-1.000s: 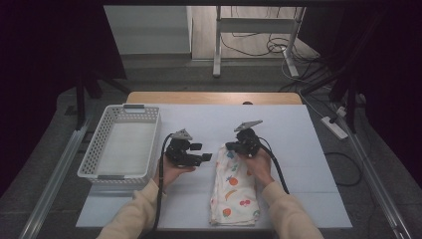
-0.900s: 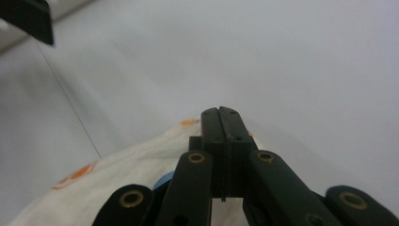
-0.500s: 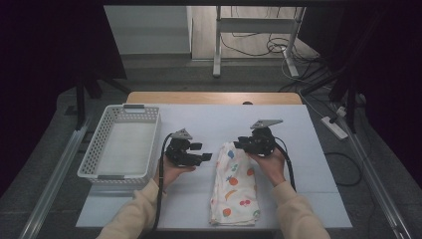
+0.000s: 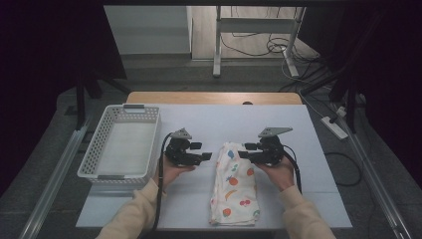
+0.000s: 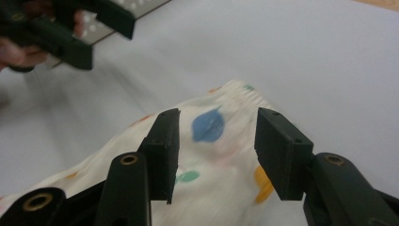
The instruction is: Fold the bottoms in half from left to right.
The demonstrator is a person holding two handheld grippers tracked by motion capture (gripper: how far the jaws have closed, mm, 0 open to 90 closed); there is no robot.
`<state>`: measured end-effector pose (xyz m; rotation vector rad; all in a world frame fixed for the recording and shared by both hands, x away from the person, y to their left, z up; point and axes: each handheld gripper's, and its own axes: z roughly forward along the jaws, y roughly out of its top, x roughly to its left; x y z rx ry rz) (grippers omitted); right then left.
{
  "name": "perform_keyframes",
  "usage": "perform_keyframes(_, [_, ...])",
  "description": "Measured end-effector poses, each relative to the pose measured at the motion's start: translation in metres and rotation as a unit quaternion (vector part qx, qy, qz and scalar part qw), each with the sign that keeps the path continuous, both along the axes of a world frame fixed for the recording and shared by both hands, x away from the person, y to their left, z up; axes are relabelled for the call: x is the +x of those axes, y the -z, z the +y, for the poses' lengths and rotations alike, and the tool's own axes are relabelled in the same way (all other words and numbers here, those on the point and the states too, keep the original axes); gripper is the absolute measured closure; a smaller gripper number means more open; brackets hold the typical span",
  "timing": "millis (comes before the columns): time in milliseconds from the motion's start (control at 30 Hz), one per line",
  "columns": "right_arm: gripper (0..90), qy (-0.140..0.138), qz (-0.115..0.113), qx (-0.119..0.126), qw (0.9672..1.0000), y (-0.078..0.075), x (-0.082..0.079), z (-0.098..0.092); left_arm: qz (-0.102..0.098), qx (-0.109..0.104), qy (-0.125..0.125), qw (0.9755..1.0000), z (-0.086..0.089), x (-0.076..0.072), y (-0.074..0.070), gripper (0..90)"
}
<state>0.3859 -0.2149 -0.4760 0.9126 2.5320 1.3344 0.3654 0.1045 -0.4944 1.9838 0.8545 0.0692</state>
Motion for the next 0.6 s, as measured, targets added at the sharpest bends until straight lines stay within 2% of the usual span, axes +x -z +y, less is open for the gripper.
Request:
perform_keyframes(33, [50.6, 0.0, 0.0, 0.0, 1.0, 0.0, 0.0, 0.0, 0.0, 0.0, 0.0, 1.0, 0.0, 0.0, 0.0, 33.1])
perform_keyframes(67, [50.2, -0.007, -0.005, -0.008, 0.9999, 0.0, -0.009, -0.001, 0.0, 0.0, 0.0, 1.0, 0.0, 0.0, 0.0, 33.1])
perform_keyframes(133, [50.1, -0.01, -0.008, -0.015, 0.9998, 0.0, -0.016, -0.002, 0.001, 0.0, 0.001, 1.0, -0.001, 0.0, 0.0, 33.1])
perform_keyframes(300, [49.5, -0.003, -0.002, -0.021, 0.9998, 0.005, -0.022, -0.007, 0.004, -0.002, 0.001, 1.0, -0.002, 0.001, 0.002, 33.0])
perform_keyframes(467, [48.2, 0.014, 0.006, -0.024, 0.9996, 0.011, -0.015, -0.011, 0.01, -0.008, -0.004, 0.9999, -0.006, 0.005, 0.005, 32.7])
perform_keyframes(567, [47.3, 0.028, 0.003, -0.027, 0.9992, 0.013, -0.009, -0.013, 0.015, -0.005, -0.006, 0.9999, -0.01, 0.009, 0.006, 32.1])
perform_keyframes(600, [47.3, 0.035, 0.003, -0.028, 0.999, 0.013, -0.005, -0.014, 0.023, -0.008, -0.013, 0.9996, -0.015, 0.014, 0.008, 32.1])
